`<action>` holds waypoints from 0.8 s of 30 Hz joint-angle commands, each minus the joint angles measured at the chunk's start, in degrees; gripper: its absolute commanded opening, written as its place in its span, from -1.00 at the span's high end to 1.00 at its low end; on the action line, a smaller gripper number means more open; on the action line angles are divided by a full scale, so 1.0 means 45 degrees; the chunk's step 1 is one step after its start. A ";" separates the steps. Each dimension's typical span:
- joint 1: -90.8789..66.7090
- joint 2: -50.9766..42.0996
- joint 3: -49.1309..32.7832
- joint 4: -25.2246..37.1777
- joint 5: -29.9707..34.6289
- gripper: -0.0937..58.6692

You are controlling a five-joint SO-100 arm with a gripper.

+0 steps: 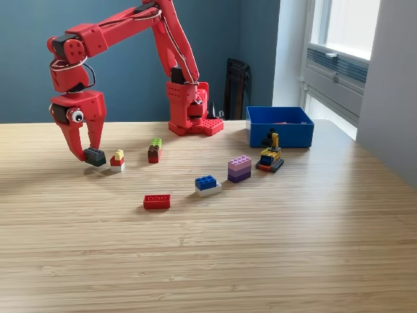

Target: Grasp a lego block and put it in the bin.

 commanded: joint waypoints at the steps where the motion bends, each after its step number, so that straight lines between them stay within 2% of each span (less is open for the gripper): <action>1: -0.0918 0.0547 -0.2832 0.1836 0.0469 1.00; 8: -0.2246 0.0566 -0.6641 0.4629 0.0723 1.00; 11: -0.3223 0.0566 -0.7324 0.5527 0.0977 1.00; 16: -0.5566 0.0566 -0.7051 0.6074 0.1621 1.00; 24: -1.0586 0.0566 -0.5254 0.6113 0.3086 1.00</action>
